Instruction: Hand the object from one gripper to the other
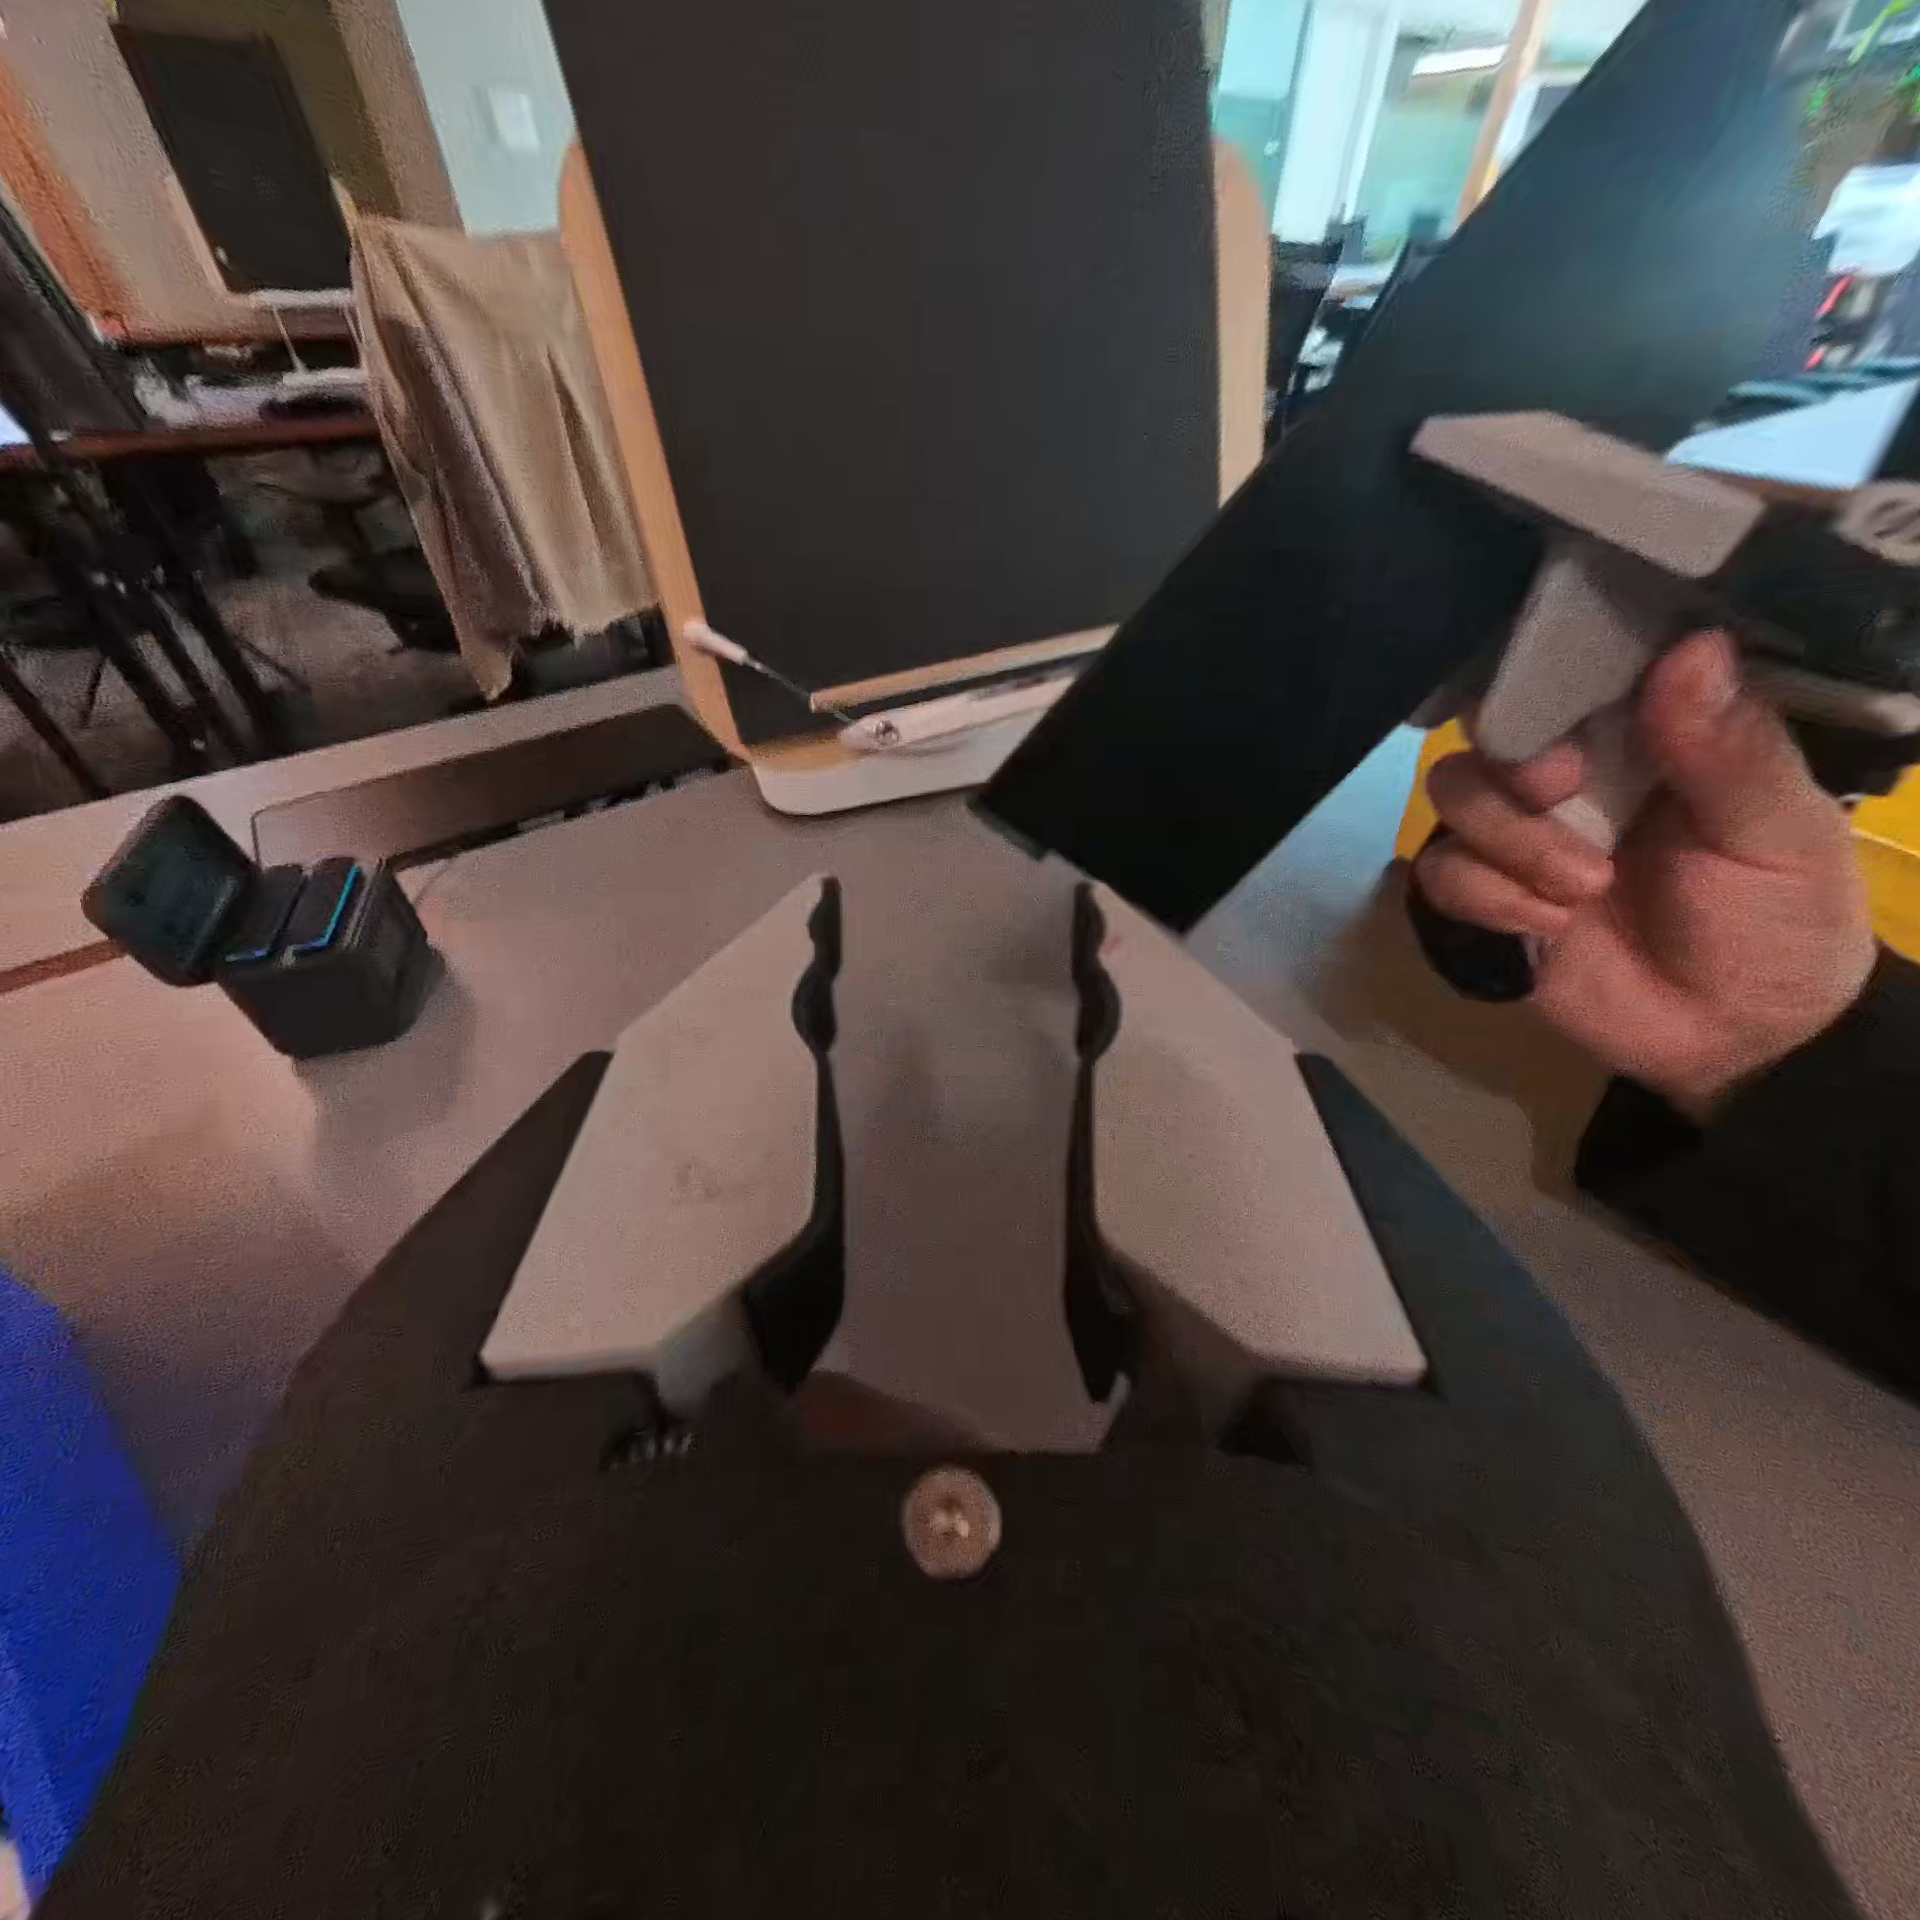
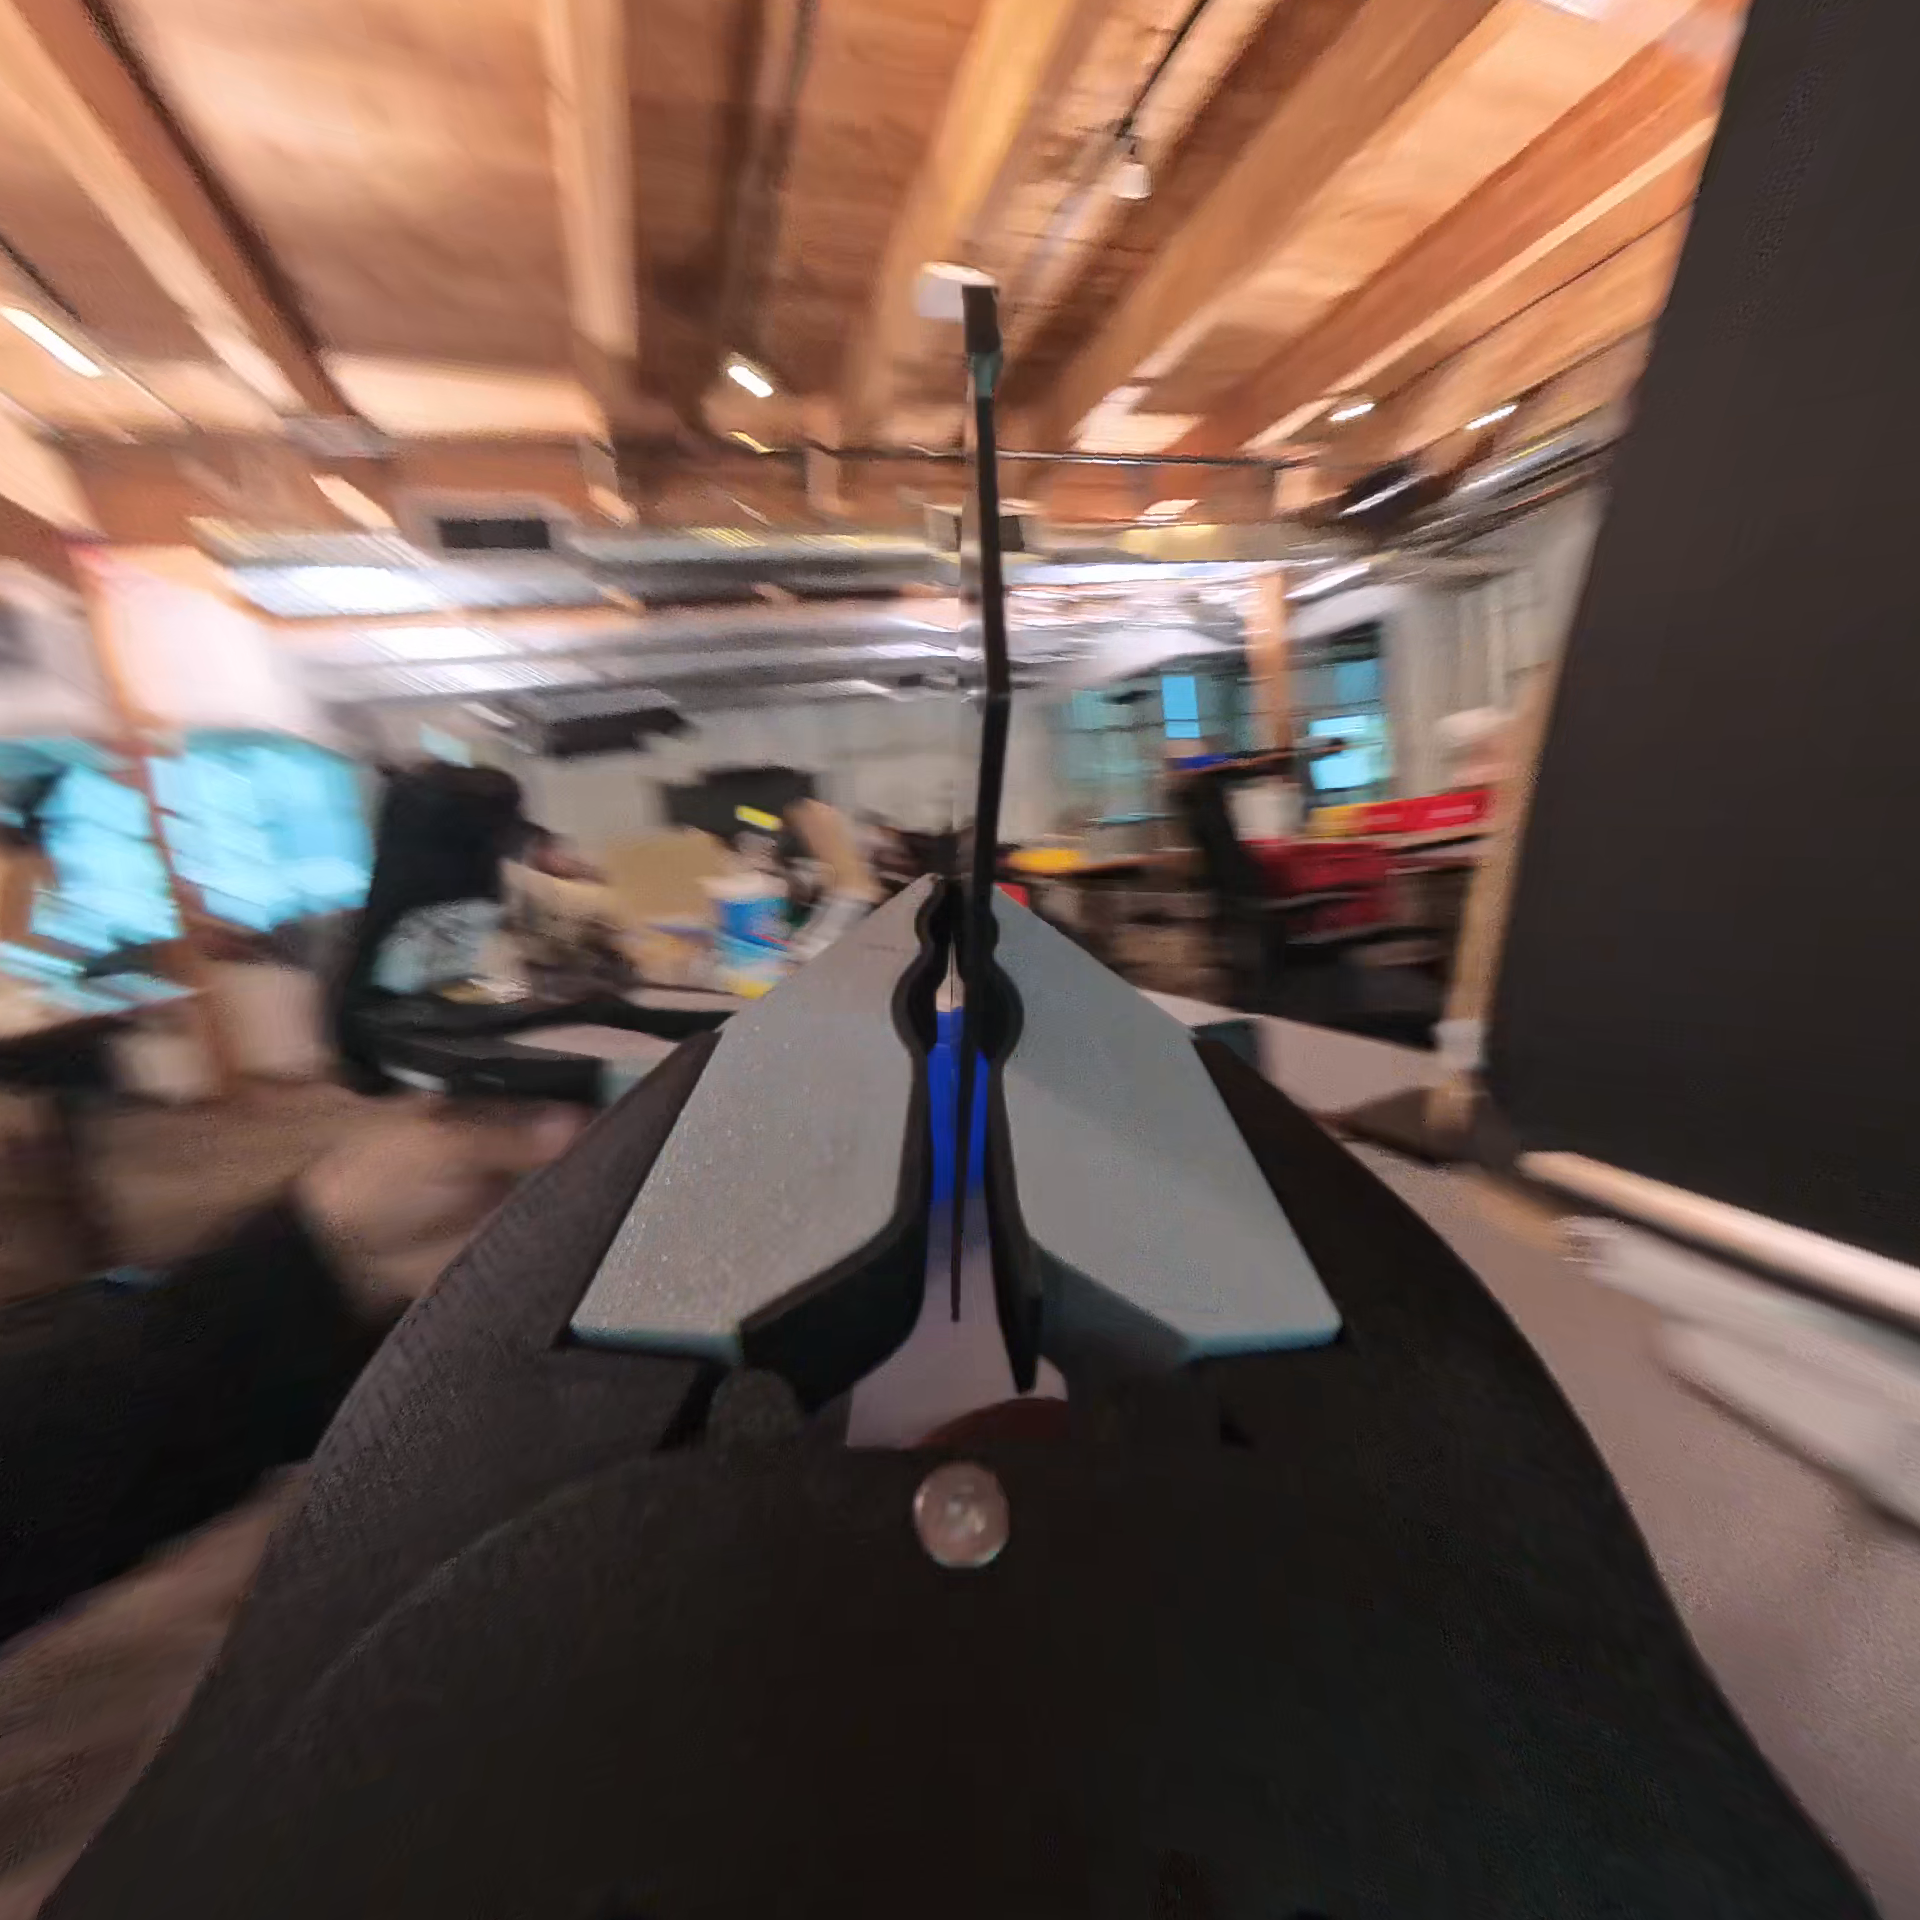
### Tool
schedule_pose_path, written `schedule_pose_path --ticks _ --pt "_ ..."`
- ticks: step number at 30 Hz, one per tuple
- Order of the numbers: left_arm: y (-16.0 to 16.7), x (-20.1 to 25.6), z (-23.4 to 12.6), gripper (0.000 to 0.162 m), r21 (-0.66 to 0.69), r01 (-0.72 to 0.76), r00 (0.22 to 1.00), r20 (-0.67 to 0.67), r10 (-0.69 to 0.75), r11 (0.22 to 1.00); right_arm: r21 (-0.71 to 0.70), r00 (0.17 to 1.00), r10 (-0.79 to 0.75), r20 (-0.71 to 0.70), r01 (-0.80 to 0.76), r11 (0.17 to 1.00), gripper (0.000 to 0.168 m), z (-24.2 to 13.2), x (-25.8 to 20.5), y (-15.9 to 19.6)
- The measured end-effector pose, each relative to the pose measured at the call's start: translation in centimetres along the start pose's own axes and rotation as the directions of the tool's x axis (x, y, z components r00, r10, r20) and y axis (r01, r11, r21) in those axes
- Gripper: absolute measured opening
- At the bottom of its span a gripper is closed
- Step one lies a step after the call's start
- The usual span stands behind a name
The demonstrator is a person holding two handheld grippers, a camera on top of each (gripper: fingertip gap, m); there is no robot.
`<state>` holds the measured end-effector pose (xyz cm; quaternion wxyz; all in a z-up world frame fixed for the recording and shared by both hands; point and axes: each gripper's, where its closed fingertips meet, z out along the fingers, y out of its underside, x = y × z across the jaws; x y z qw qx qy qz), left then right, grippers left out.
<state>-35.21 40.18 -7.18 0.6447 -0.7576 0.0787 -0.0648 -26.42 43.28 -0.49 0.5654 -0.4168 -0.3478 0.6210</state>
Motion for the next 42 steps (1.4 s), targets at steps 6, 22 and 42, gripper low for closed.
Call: schedule_pose_path --ticks 6,22,42 --pt "-0.6 3.7 1.1 0.069 -0.015 0.225 0.924 -0.315 -0.218 0.974 -0.491 0.464 -0.886 -0.024 0.766 0.415 0.000 -0.1 1.8 5.2" --pt "3.0 5.9 -0.2 0.081 -0.344 0.321 0.728 -0.507 -0.462 0.882 -0.288 -0.259 -0.932 0.252 0.900 -0.328 0.000 0.0 -1.0 9.2" --pt "-2.5 2.1 4.5 0.000 0.060 0.447 0.740 -0.586 -0.331 0.893 -0.449 0.748 -0.641 0.174 0.640 0.624 0.031 -2.8 1.8 9.1"
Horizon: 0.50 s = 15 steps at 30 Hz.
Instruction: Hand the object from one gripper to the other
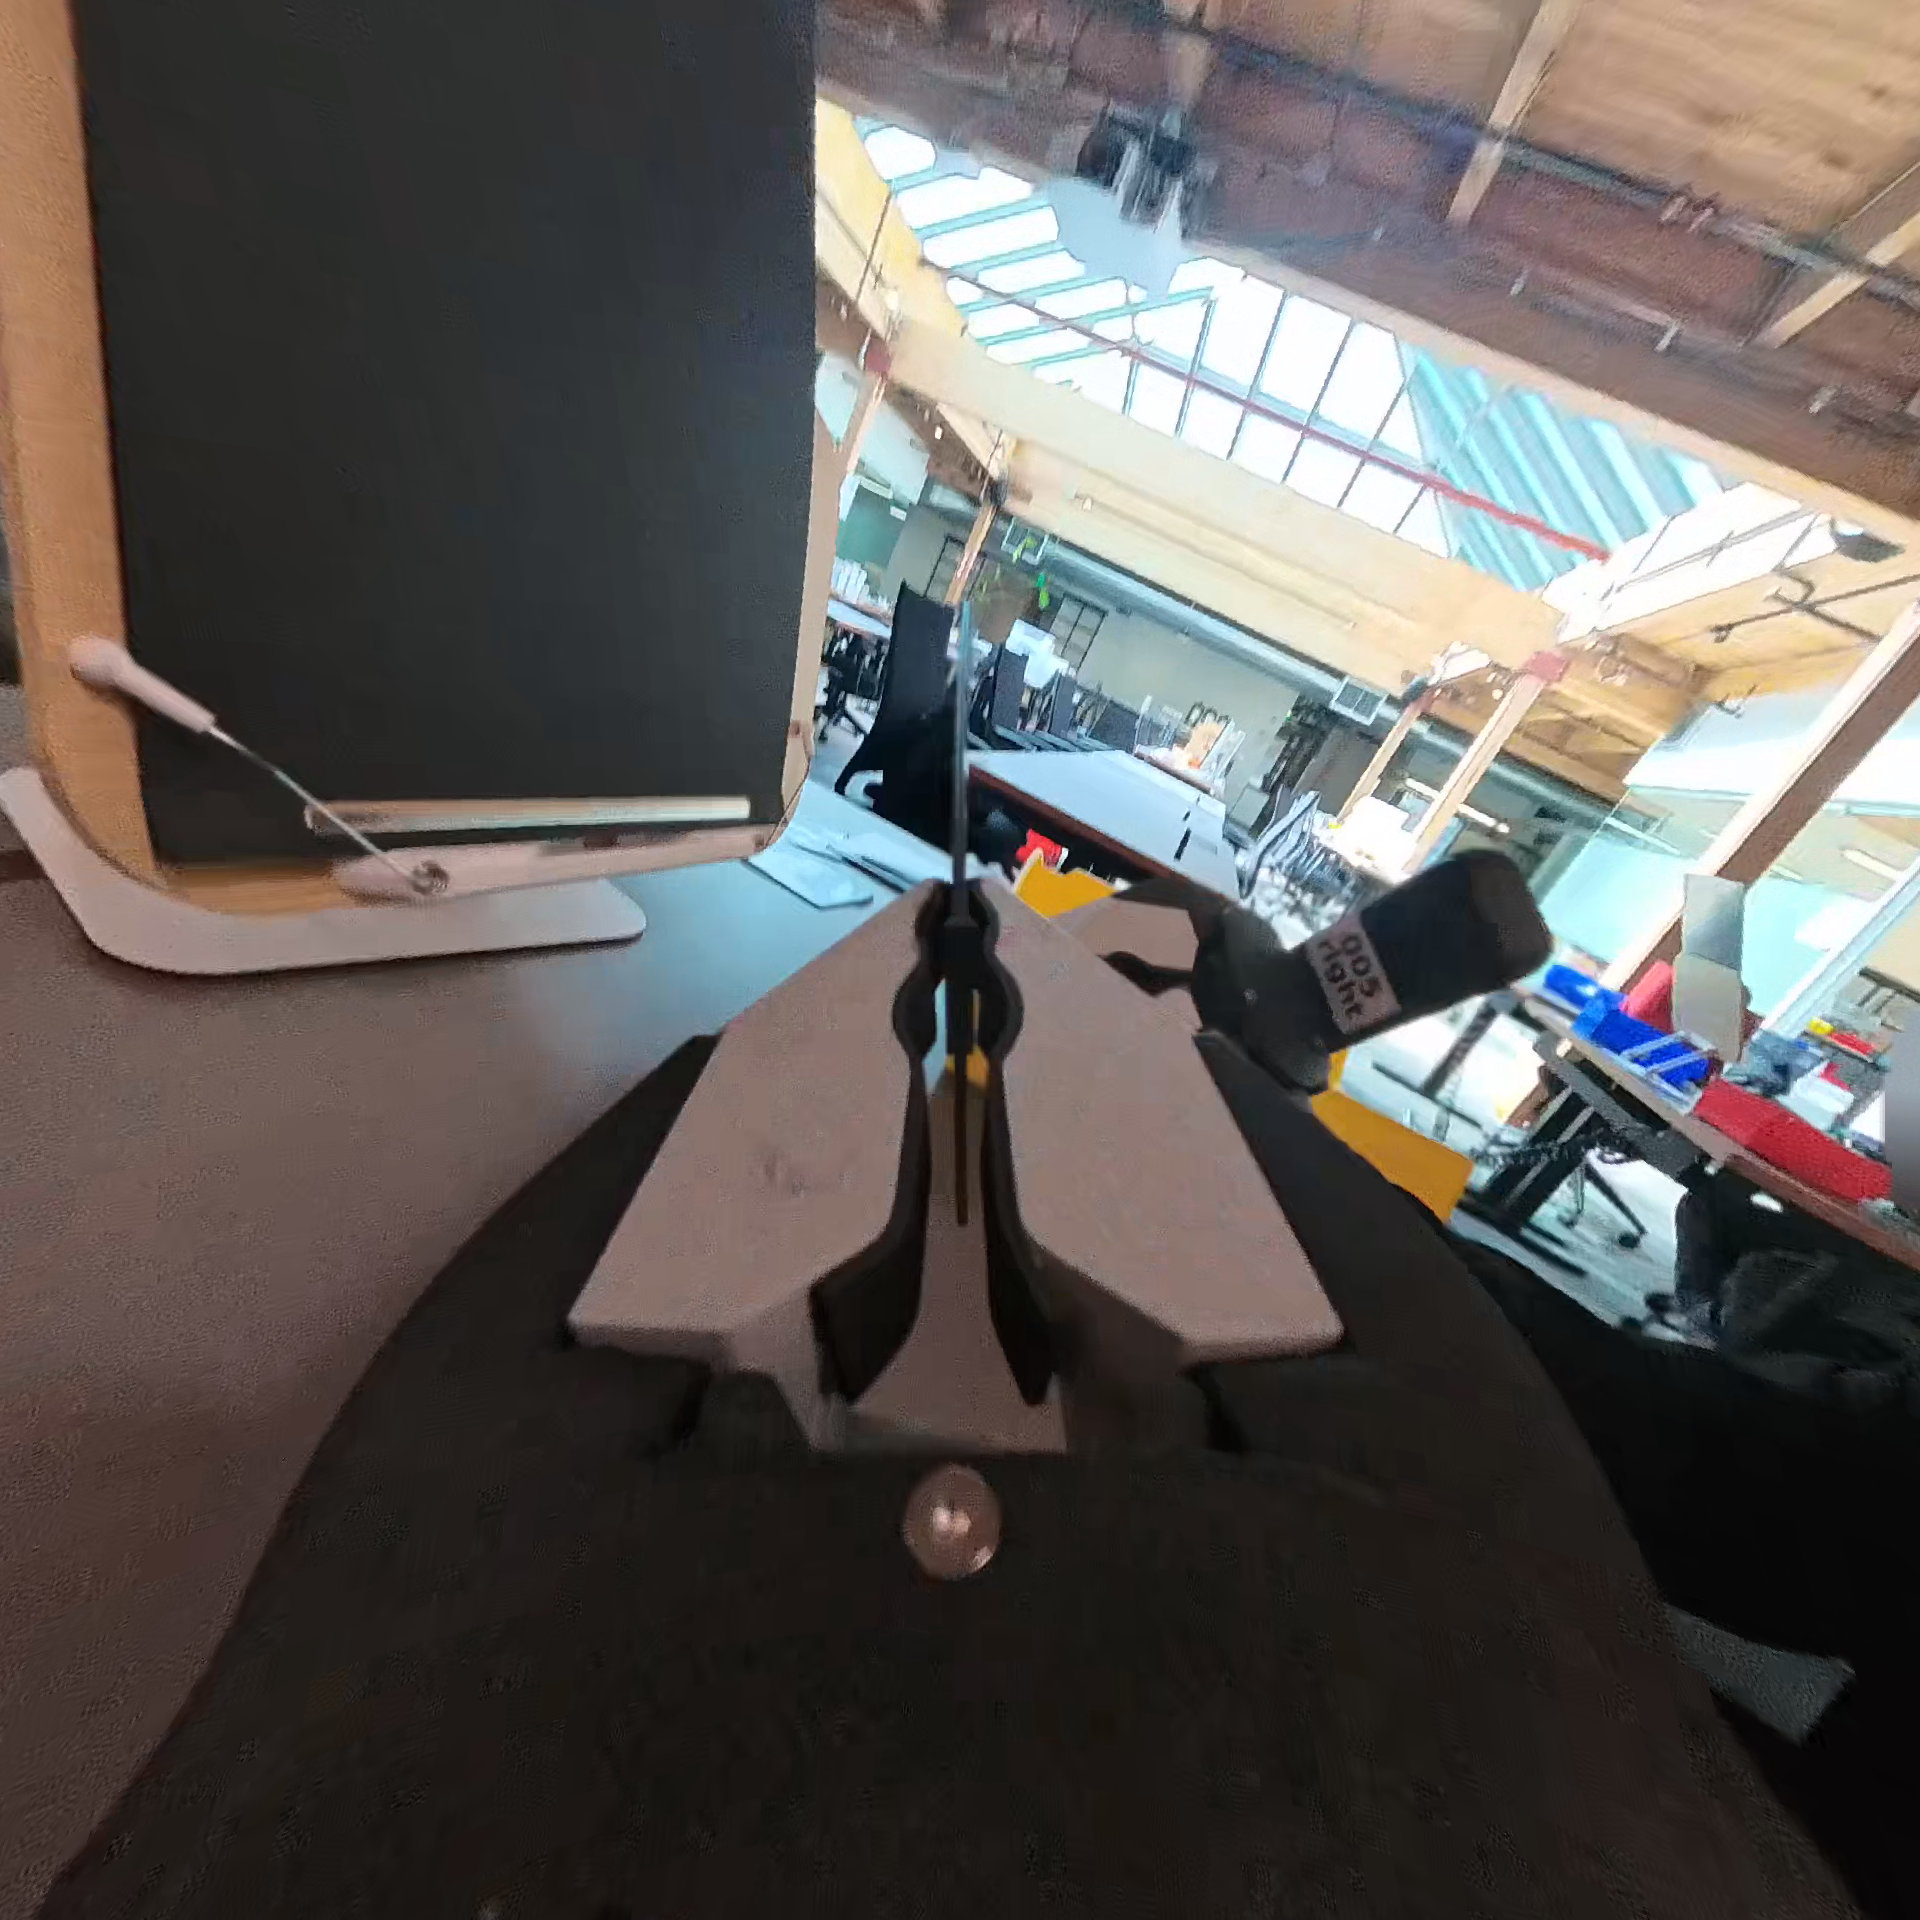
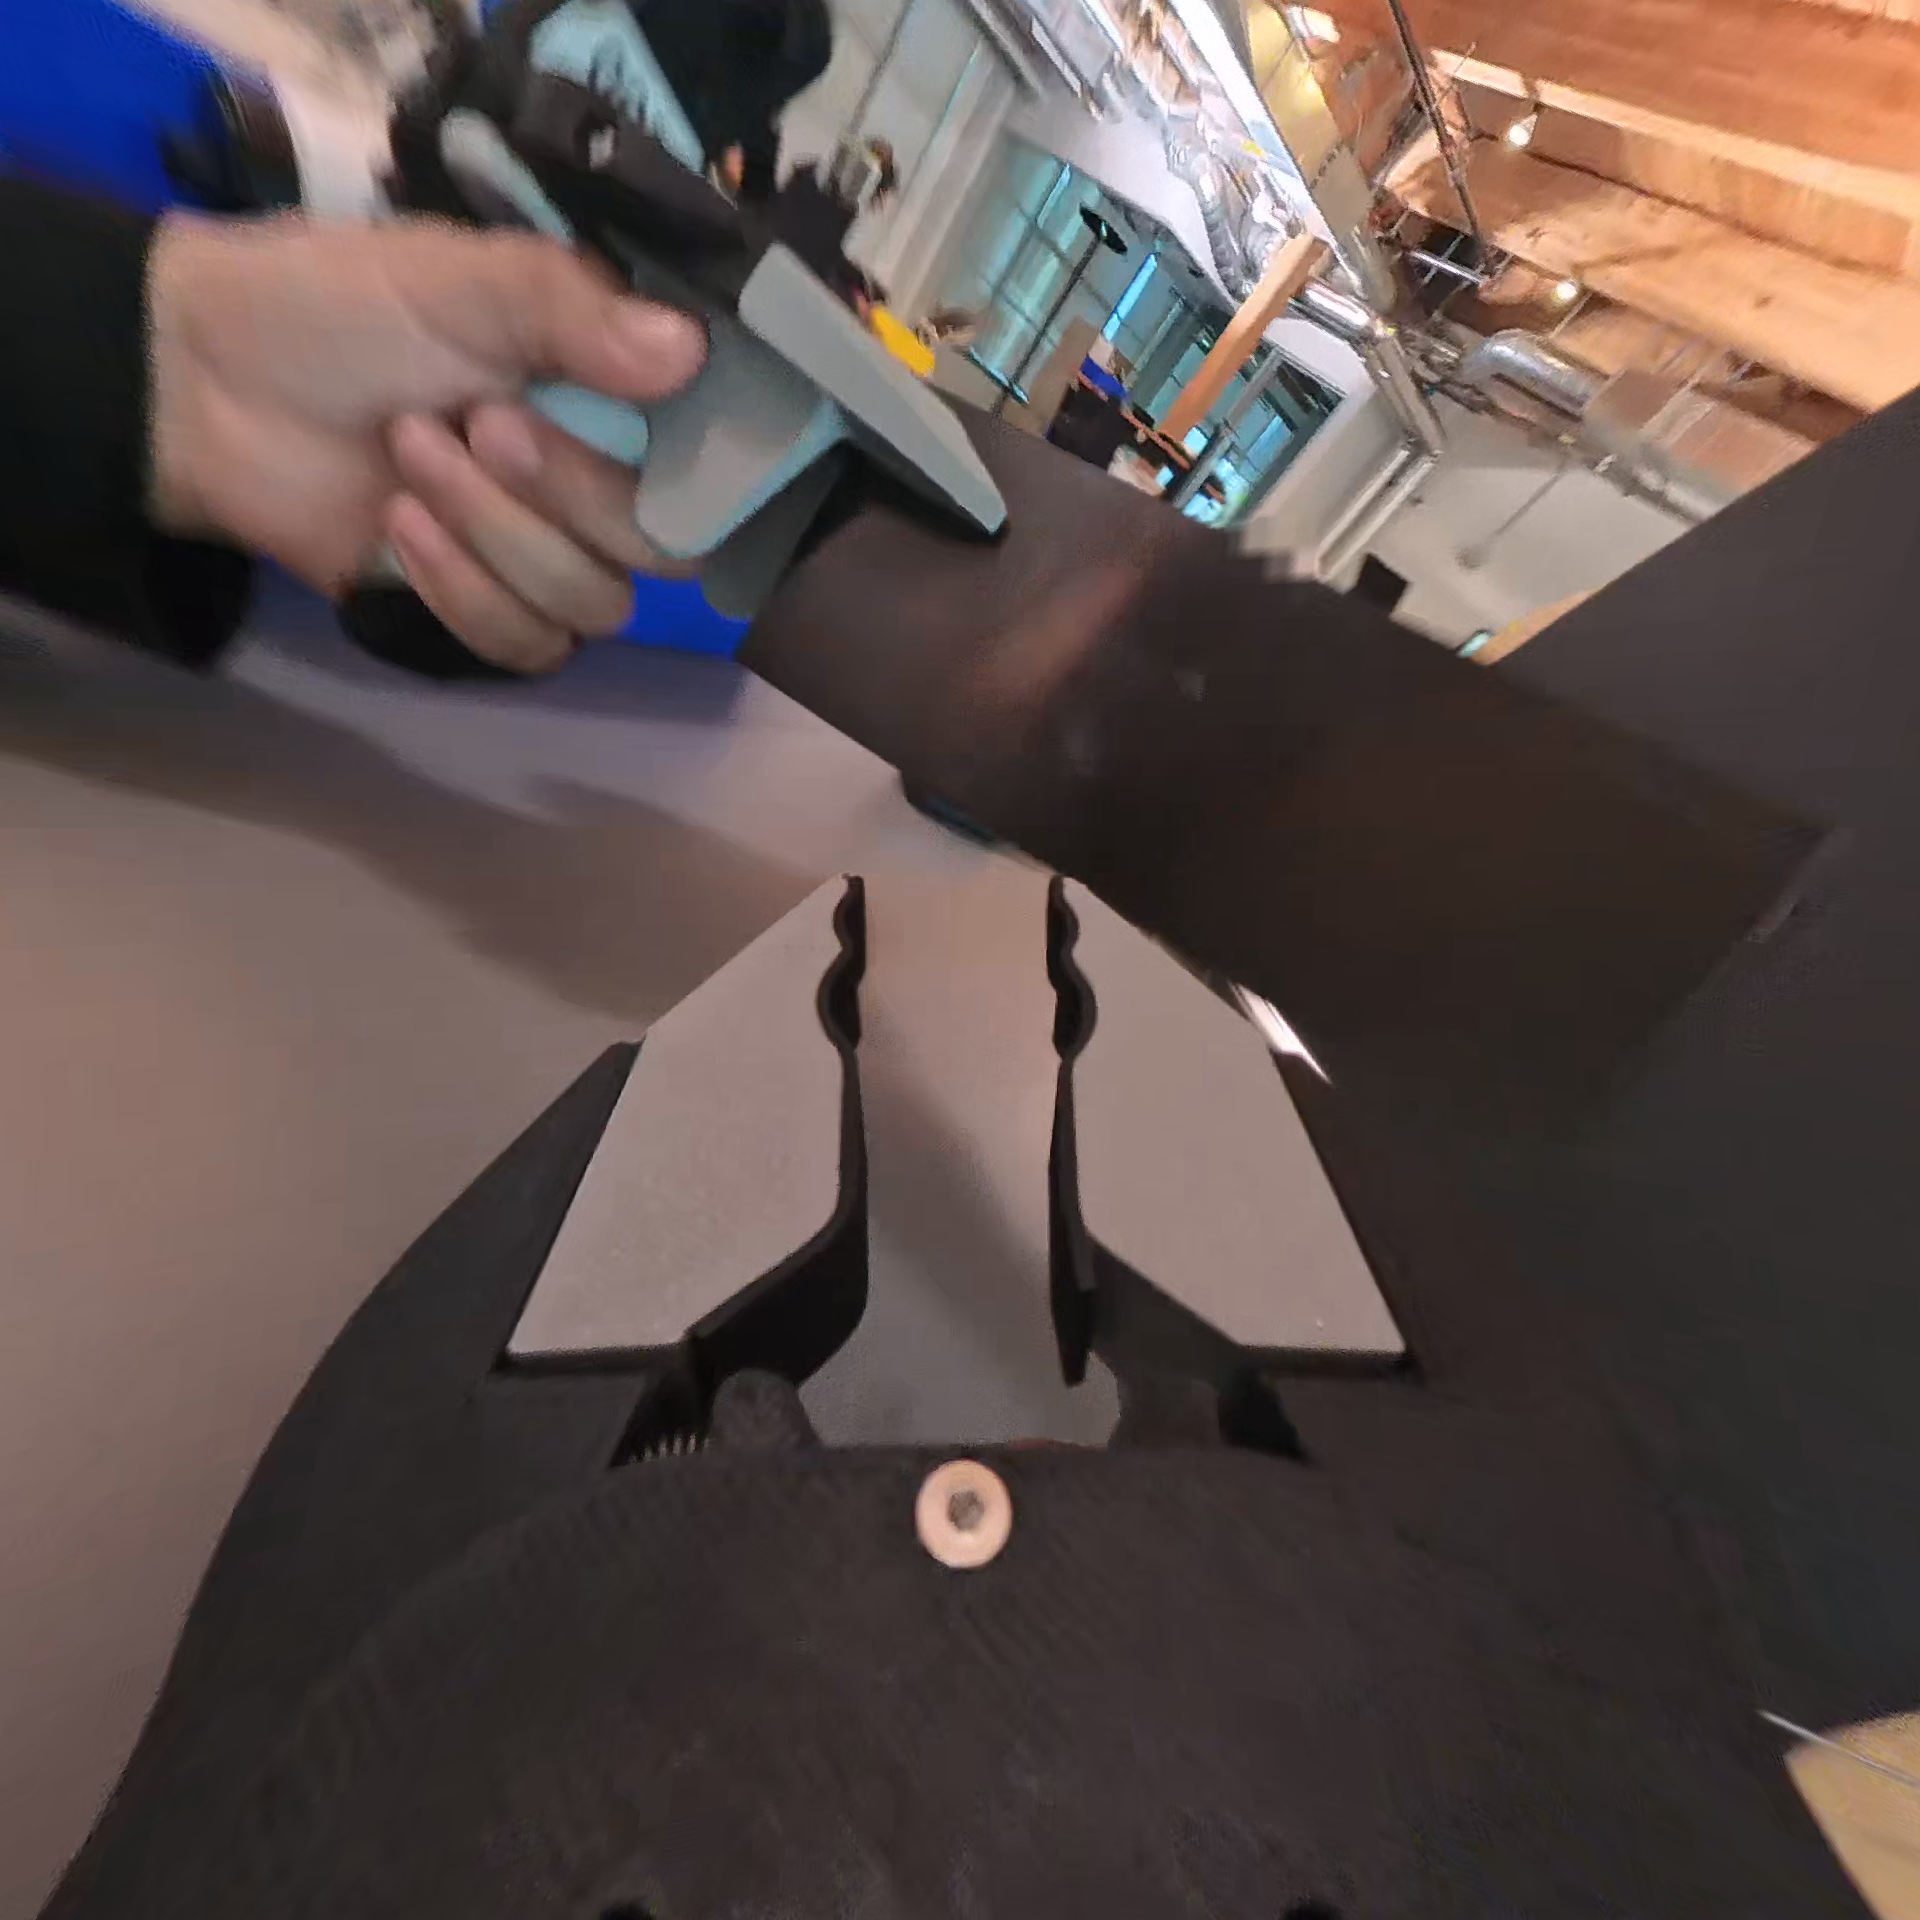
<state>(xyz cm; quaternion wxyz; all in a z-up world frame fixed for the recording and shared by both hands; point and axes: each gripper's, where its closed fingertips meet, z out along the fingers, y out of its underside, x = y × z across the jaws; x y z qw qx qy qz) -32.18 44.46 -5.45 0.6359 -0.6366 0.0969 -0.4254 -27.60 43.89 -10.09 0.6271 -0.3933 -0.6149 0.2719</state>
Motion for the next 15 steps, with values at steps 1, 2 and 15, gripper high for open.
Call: schedule_pose_path --ticks 1,2,15 --pt "-0.8 0.3 -0.3 0.000 0.056 -0.001 1.000 -0.021 0.003 0.998 0.037 0.996 0.078 0.035 -0.079 0.996 0.028 -0.2 -0.1 -0.6" --pt "-1.5 0.6 -0.6 0.000 0.106 0.009 0.999 -0.042 -0.005 0.994 0.067 0.981 0.174 0.087 -0.180 0.981 0.029 -0.3 -0.4 -1.1" --pt "2.2 3.2 -0.5 0.007 0.019 0.096 0.987 -0.129 -0.093 0.995 0.258 0.762 0.552 0.338 -0.639 0.724 0.004 -1.4 1.1 -4.2"
